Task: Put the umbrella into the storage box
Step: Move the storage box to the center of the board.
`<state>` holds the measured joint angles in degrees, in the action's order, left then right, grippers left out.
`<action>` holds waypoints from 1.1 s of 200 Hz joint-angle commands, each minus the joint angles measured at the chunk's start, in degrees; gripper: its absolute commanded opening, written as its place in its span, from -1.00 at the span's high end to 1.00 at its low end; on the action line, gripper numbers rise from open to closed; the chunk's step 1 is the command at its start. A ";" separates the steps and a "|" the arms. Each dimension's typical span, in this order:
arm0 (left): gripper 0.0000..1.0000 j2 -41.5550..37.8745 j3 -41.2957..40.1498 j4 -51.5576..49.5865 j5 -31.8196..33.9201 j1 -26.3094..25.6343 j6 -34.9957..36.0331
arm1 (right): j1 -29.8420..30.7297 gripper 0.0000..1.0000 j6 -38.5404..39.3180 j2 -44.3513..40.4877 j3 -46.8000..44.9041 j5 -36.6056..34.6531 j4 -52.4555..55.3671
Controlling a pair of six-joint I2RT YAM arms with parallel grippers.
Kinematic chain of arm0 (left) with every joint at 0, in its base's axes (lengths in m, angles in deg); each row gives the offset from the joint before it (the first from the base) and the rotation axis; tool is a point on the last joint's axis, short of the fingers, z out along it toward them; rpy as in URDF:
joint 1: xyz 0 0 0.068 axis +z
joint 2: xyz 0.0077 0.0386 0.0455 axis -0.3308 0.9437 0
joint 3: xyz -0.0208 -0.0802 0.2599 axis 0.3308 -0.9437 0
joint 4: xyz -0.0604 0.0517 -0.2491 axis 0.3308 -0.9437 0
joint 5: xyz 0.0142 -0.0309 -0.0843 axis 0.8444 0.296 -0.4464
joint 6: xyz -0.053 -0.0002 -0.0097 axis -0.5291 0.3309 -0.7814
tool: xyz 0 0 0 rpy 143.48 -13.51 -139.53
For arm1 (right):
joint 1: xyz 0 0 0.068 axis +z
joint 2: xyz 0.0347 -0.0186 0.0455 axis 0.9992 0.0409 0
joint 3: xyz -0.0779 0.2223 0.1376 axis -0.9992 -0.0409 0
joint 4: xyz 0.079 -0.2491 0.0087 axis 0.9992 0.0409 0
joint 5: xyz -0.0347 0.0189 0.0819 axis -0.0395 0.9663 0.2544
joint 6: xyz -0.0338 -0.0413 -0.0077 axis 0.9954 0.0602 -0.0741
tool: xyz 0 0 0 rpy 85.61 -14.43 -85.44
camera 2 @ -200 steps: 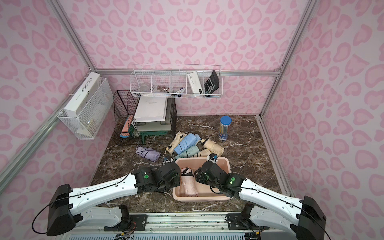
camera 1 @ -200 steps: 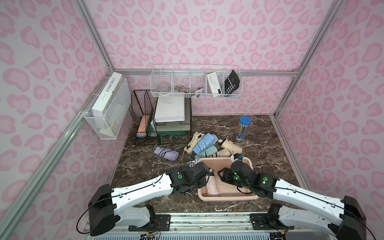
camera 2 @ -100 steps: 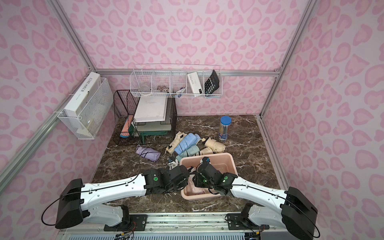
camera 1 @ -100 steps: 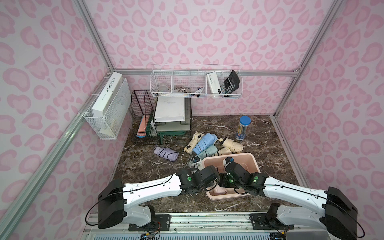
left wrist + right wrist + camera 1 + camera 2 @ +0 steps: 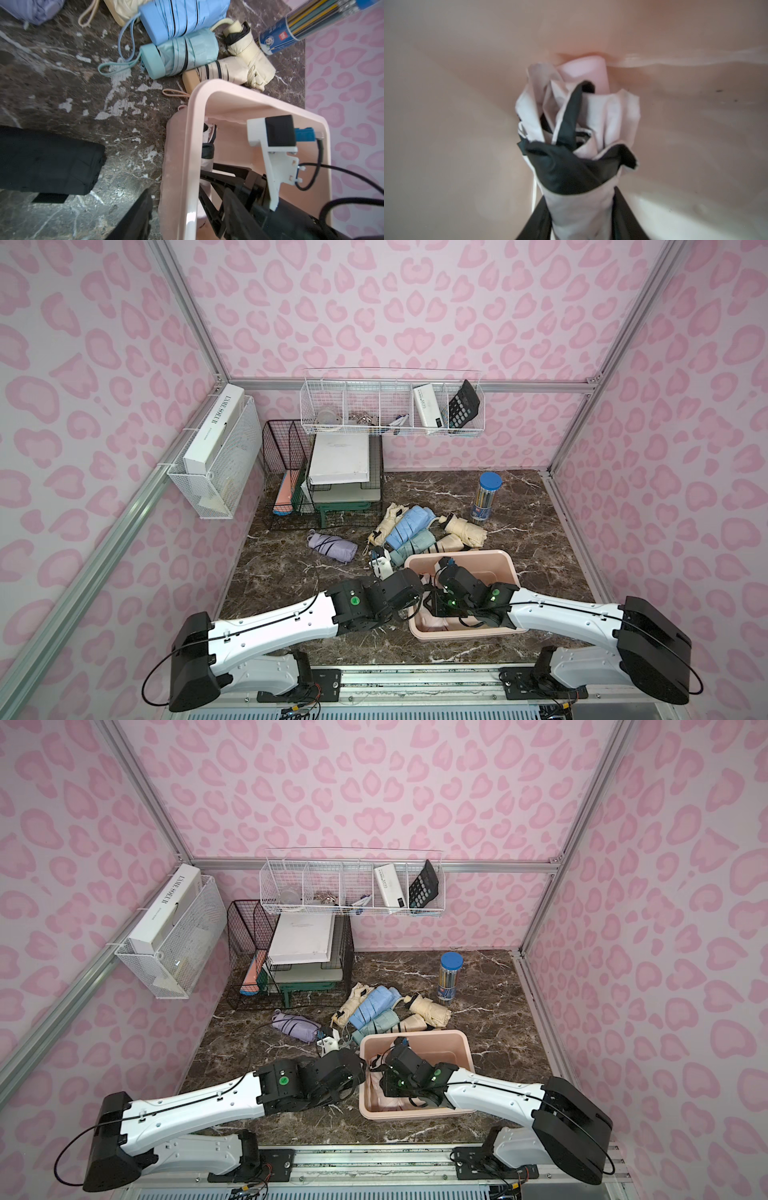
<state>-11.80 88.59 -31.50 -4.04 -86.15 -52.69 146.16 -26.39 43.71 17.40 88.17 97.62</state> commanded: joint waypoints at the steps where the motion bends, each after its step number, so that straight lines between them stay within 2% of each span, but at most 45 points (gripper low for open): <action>1: -0.15 -1.89 -0.11 -4.64 5.53 0.23 2.35 | 0.13 0.48 -0.82 -1.22 0.41 2.27 7.21; 29: -0.18 -2.31 -1.90 -4.31 4.22 0.43 1.55 | -0.26 0.63 -1.32 -3.29 1.48 2.47 8.30; 50: -0.32 -0.95 -2.34 -2.28 1.13 0.38 1.79 | -0.46 0.65 -1.62 -3.90 2.17 3.09 8.86; 70: -0.27 0.28 -4.18 1.76 -1.51 0.38 1.03 | -0.52 0.78 -2.40 -4.19 2.28 4.89 8.77; 79: -0.20 0.71 -5.06 3.72 -2.32 0.42 0.22 | -0.57 0.82 -2.78 -4.30 2.47 5.76 8.60; 115: 0.31 3.78 -4.44 5.55 -3.84 0.40 -0.96 | -0.48 0.88 -3.68 -4.51 3.66 6.88 9.12; 180: 0.75 8.56 -2.19 5.32 -5.57 0.22 -6.23 | -0.11 1.00 -6.81 -7.58 2.64 6.20 10.56; 186: 0.79 8.97 -1.98 5.65 -5.46 0.09 -6.56 | -0.07 0.90 -6.72 -7.71 2.67 5.19 11.47; 201: 0.87 9.78 -1.40 6.02 -5.26 -0.05 -6.77 | -0.22 0.18 -4.85 -7.34 4.27 1.24 14.90; 209: 0.88 10.06 -0.94 5.92 -5.26 -0.09 -6.53 | -0.35 -0.12 -2.70 -6.84 6.06 -1.32 17.26; 220: 0.89 10.28 -0.58 5.56 -5.29 -0.07 -6.18 | -0.72 -0.31 1.07 -6.12 8.65 -5.19 19.85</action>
<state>-2.43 87.45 -22.88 -8.30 -86.32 -57.45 145.83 -31.41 36.72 21.97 91.82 111.45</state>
